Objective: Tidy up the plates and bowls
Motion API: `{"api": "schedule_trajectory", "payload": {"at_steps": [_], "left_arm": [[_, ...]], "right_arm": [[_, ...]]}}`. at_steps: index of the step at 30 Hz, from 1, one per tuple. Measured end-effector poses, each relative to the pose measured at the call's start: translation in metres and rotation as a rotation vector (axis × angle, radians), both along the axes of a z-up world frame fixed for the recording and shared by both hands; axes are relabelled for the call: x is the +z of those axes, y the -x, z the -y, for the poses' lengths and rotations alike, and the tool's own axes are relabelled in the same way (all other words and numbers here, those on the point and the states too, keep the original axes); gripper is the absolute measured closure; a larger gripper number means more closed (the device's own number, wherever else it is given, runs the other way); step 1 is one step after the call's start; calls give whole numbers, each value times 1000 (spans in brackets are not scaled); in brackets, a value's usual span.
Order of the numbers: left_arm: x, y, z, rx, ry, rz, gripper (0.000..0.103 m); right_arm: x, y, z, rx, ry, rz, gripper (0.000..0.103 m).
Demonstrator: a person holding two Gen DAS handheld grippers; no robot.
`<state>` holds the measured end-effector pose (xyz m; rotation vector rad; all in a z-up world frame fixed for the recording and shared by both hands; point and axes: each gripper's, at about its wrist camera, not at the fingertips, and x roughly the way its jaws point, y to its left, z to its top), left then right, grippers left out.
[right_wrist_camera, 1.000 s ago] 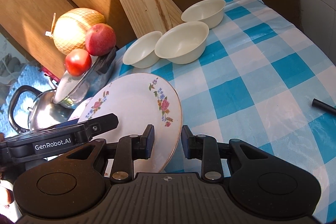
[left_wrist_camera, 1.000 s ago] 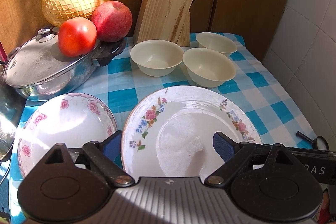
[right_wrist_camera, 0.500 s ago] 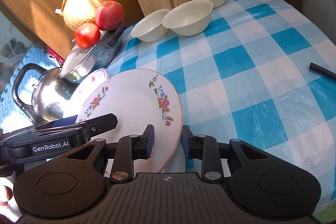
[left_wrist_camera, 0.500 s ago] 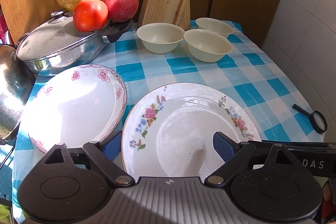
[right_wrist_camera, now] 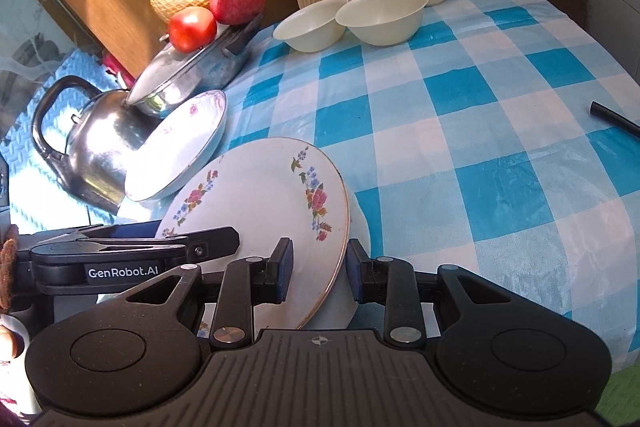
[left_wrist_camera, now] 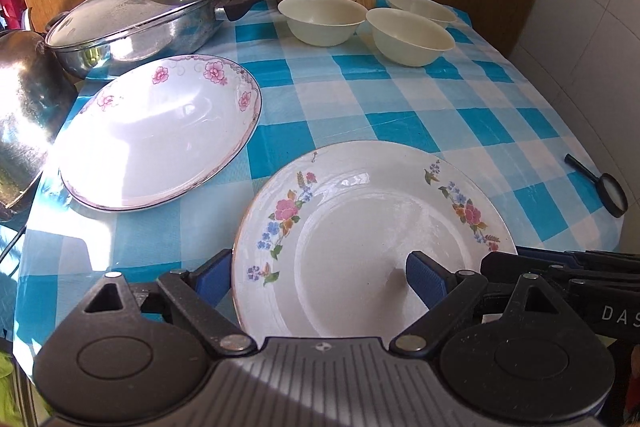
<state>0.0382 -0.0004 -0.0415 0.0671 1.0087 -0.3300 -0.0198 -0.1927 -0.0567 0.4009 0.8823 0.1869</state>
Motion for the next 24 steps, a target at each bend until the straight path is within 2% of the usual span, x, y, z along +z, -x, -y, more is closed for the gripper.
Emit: {"api": "schedule_trajectory", "payload": {"at_steps": [4, 10, 15, 24], "left_arm": [[-7, 5, 0, -13, -11, -22, 18], [-7, 10, -7, -13, 23, -32, 19], [1, 15, -15, 5, 39, -1, 19], [14, -14, -66, 204, 106, 1, 19]], "right_arm": [[1, 6, -5, 9, 32, 17, 63], [3, 19, -15, 47, 89, 40, 58], [4, 22, -17, 63, 129, 50, 53], [17, 10, -6, 20, 108, 92, 53]]}}
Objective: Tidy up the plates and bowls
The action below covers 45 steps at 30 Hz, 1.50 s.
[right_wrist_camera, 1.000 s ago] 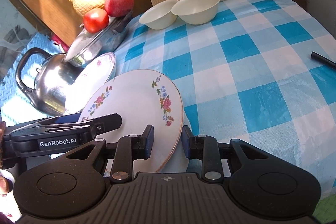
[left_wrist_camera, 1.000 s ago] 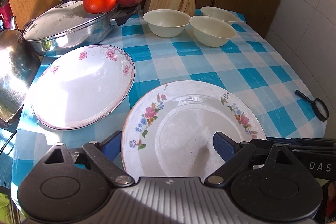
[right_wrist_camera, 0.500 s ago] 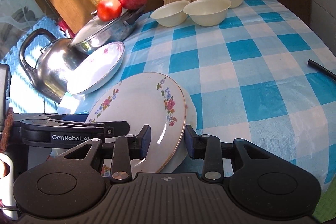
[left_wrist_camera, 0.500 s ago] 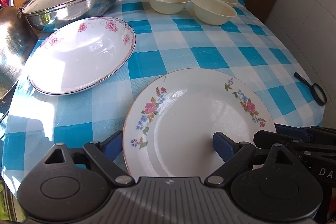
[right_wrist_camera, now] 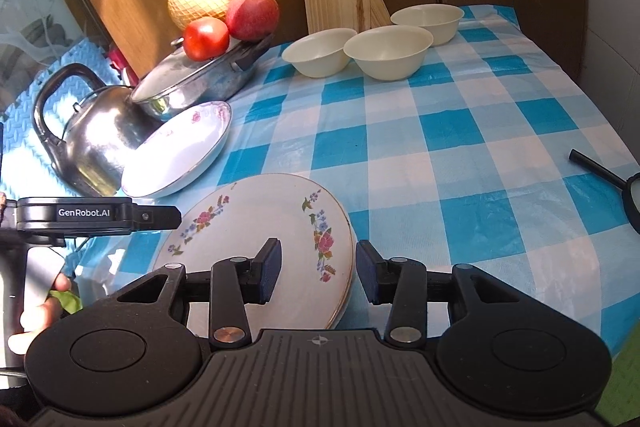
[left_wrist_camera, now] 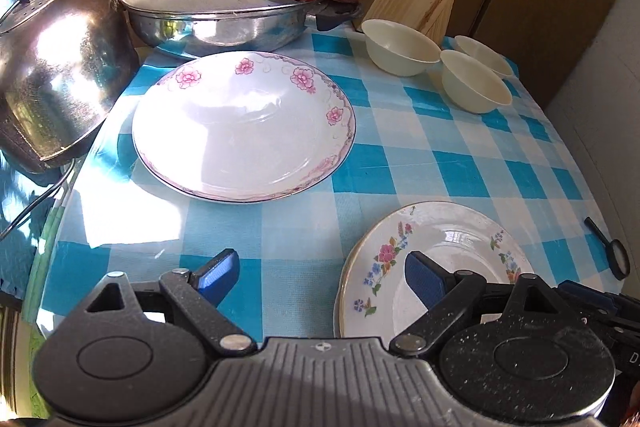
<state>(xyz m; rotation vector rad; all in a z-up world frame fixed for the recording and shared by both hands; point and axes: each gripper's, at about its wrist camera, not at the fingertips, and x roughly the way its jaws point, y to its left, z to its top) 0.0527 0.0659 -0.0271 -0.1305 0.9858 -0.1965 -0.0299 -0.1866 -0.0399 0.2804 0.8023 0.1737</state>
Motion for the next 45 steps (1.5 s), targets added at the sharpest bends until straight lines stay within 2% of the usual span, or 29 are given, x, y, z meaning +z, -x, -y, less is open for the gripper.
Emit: {"api": "schedule_trajectory", "payload": {"at_steps": [4, 8, 13, 19, 21, 28, 32, 37, 39, 42, 44, 45], "left_arm": [[4, -26, -28, 114, 15, -27, 19], [3, -53, -54, 219, 26, -41, 19], [-5, -85, -75, 310, 33, -61, 19], [-23, -110, -78, 317, 41, -114, 19], [-29, -116, -79, 314, 58, -141, 19], [-32, -126, -61, 250, -7, -147, 23], [-32, -124, -51, 197, 23, -151, 24], [-20, -120, -29, 128, -14, -101, 24], [-15, -120, -22, 102, -10, -83, 24], [-19, -124, -10, 69, -15, -117, 25], [-21, -126, -10, 67, 5, -140, 30], [-19, -125, -11, 69, 11, -136, 31]], "right_arm": [[12, -37, -12, 57, 15, 5, 52], [17, -85, -29, 94, -43, -11, 50], [4, -141, -54, 112, -125, -57, 50], [-18, -176, -80, 132, -132, -115, 55], [-21, -182, -87, 152, -133, -122, 66], [-36, -195, -95, 180, -148, -178, 84], [-34, -193, -88, 163, -104, -160, 85], [-24, -184, -71, 135, -100, -125, 85], [-21, -181, -66, 129, -65, -112, 84], [-28, -182, -58, 107, -23, -126, 84], [-31, -183, -48, 80, -46, -145, 84], [-28, -181, -41, 71, -64, -137, 80]]}}
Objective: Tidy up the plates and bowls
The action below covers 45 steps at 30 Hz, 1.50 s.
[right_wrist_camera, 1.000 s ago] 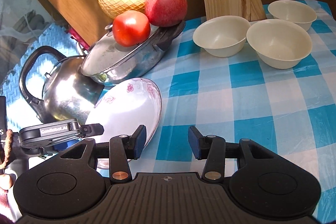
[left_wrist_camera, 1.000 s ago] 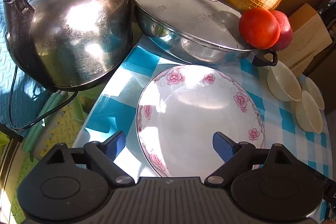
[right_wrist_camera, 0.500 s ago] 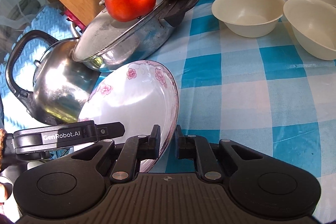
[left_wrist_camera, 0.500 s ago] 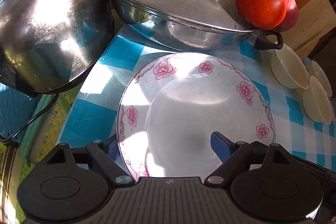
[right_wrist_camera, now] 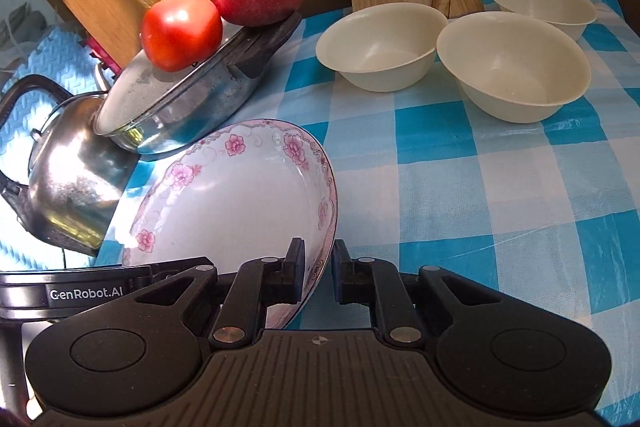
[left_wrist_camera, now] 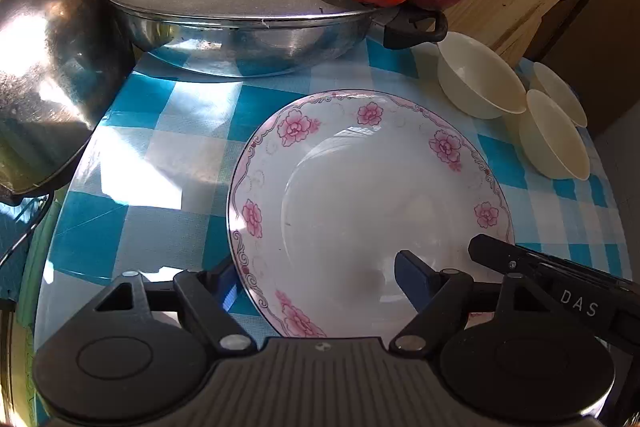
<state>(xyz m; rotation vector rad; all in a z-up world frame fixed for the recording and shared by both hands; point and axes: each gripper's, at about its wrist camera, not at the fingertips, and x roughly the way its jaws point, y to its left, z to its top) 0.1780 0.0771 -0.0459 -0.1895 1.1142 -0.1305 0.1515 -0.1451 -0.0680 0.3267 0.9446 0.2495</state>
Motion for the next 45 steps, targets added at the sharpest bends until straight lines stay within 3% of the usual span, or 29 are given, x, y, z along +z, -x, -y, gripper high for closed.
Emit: {"api": "schedule_trajectory", "payload": {"at_steps": [4, 9, 14, 17, 23, 28, 36, 39, 41, 45], "left_arm": [[16, 12, -6, 19, -15, 89, 32], [29, 13, 2, 23, -24, 162, 31], [33, 0, 31, -12, 23, 165, 31], [35, -9, 60, -64, 42, 171, 31], [34, -32, 119, -170, 80, 156, 30], [26, -56, 148, -151, 174, 83, 31], [8, -77, 181, -130, 153, 52, 31], [4, -77, 188, -137, 138, 60, 36], [1, -80, 191, -153, 152, 43, 51], [-8, -85, 194, -166, 210, -14, 69]], "right_arm": [[19, 8, 22, -46, -13, 69, 73], [23, 9, 56, -139, -41, 80, 67], [24, 4, 86, -232, -75, 81, 66], [30, 0, 96, -268, -80, 108, 60], [34, -18, 121, -345, -83, 116, 59], [24, -32, 150, -421, -94, 105, 59], [6, -55, 173, -440, -152, 69, 60], [5, -60, 171, -423, -151, 69, 65], [3, -63, 172, -407, -168, 53, 73], [-8, -70, 175, -407, -209, 7, 87]]}}
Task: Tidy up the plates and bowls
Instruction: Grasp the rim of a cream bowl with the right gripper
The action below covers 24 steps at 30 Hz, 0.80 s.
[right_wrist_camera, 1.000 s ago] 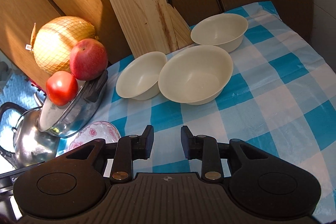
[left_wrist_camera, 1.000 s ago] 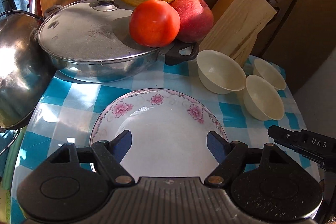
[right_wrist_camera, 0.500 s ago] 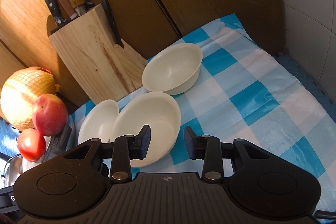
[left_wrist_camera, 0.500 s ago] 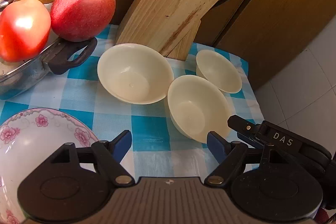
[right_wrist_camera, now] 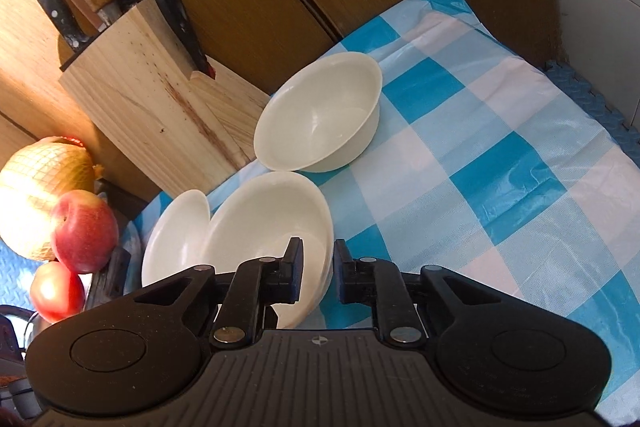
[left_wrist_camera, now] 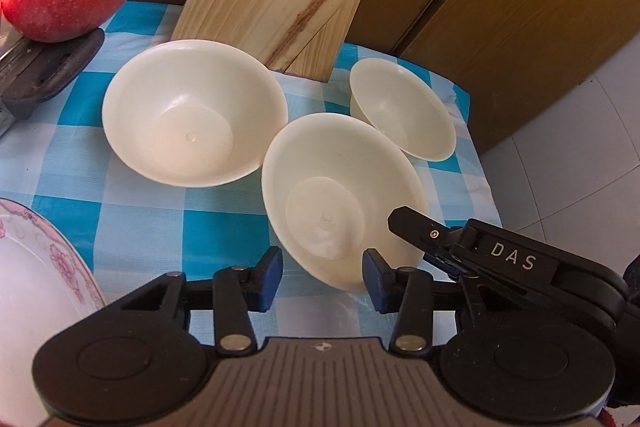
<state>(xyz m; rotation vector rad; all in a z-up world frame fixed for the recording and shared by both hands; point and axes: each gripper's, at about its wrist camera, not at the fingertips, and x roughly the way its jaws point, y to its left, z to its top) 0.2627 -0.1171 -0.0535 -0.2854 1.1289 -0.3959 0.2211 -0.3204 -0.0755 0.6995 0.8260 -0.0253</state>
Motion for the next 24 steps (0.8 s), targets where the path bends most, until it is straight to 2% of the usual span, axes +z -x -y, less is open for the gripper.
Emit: {"api": "schedule_trajectory", "payload": {"at_steps": [5, 10, 18, 24], "left_arm": [[-2, -3, -3, 26, -24, 15, 76], [5, -4, -6, 35, -34, 49, 78], [13, 11, -1, -26, -98, 100, 80], [15, 35, -4, -46, -114, 92, 80]], "right_arm": [[-1, 1, 0, 13, -6, -8, 89], [0, 3, -2, 34, -10, -19, 90], [11, 22, -9, 78, 42, -23, 89], [19, 51, -20, 116, 87, -20, 88]]}}
